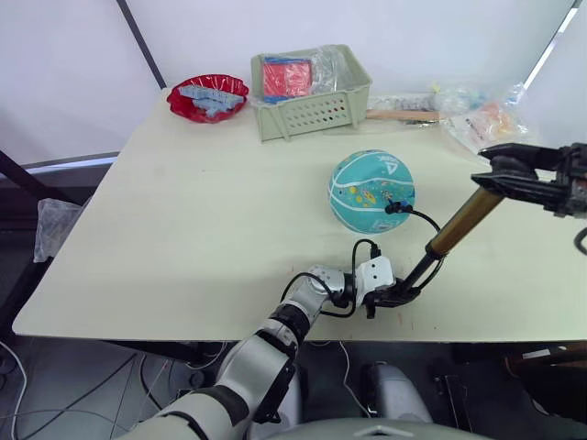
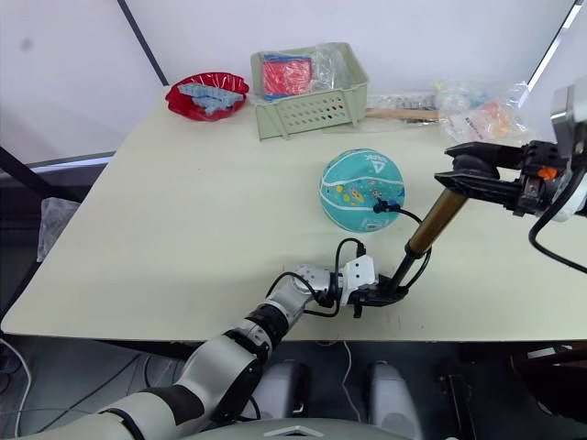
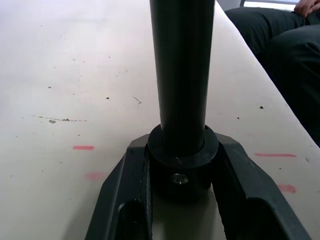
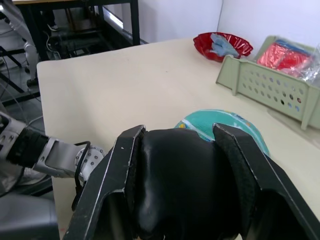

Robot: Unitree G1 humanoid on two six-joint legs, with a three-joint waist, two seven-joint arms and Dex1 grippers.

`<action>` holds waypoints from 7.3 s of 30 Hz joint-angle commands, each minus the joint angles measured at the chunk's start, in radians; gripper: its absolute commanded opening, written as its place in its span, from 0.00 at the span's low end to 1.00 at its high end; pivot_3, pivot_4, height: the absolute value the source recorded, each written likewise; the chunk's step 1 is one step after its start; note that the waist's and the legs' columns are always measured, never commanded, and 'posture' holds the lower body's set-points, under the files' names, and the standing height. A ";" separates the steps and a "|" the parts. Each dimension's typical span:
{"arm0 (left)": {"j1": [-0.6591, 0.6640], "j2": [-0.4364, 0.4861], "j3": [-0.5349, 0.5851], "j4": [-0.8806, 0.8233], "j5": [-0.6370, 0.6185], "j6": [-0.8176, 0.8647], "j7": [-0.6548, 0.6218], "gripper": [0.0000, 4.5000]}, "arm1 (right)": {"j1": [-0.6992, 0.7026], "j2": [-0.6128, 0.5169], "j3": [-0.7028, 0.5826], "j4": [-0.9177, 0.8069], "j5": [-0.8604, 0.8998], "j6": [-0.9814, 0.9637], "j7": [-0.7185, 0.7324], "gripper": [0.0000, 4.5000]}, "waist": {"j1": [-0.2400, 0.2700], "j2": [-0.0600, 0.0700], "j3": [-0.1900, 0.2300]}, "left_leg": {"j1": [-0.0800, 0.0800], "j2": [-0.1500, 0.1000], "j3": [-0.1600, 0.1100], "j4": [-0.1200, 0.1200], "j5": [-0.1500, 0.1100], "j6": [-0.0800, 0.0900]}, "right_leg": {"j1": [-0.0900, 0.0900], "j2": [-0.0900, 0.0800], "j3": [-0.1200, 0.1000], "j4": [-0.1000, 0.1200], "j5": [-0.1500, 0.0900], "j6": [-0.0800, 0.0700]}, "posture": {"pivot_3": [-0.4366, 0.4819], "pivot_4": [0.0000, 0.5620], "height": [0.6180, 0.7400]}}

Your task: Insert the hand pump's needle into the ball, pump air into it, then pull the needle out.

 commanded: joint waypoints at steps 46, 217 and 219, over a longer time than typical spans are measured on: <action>0.053 0.048 -0.017 0.075 0.038 0.050 0.000 0.26 | -0.030 0.050 0.009 -0.036 -0.029 -0.112 -0.029 0.36 | -0.012 -0.006 -0.013 | 0.010 0.001 -0.001 -0.006 0.000 0.000 | 0.006 0.000 -0.001 0.000 -0.006 -0.003 | 0.48 0.27 0.96; 0.052 0.063 -0.024 0.057 0.032 0.066 -0.006 0.26 | 0.365 0.289 0.356 0.023 -0.435 -0.461 -0.022 0.36 | -0.021 -0.020 -0.015 | 0.013 0.002 -0.002 -0.013 0.000 0.000 | 0.007 -0.001 -0.001 -0.006 -0.006 -0.001 | 0.48 0.27 0.96; 0.052 0.064 -0.025 0.058 0.032 0.065 -0.005 0.26 | 0.358 0.288 0.340 0.017 -0.423 -0.455 -0.026 0.36 | -0.021 -0.020 -0.015 | 0.013 0.002 -0.003 -0.013 0.000 0.000 | 0.007 -0.001 -0.001 -0.006 -0.006 -0.002 | 0.48 0.27 0.96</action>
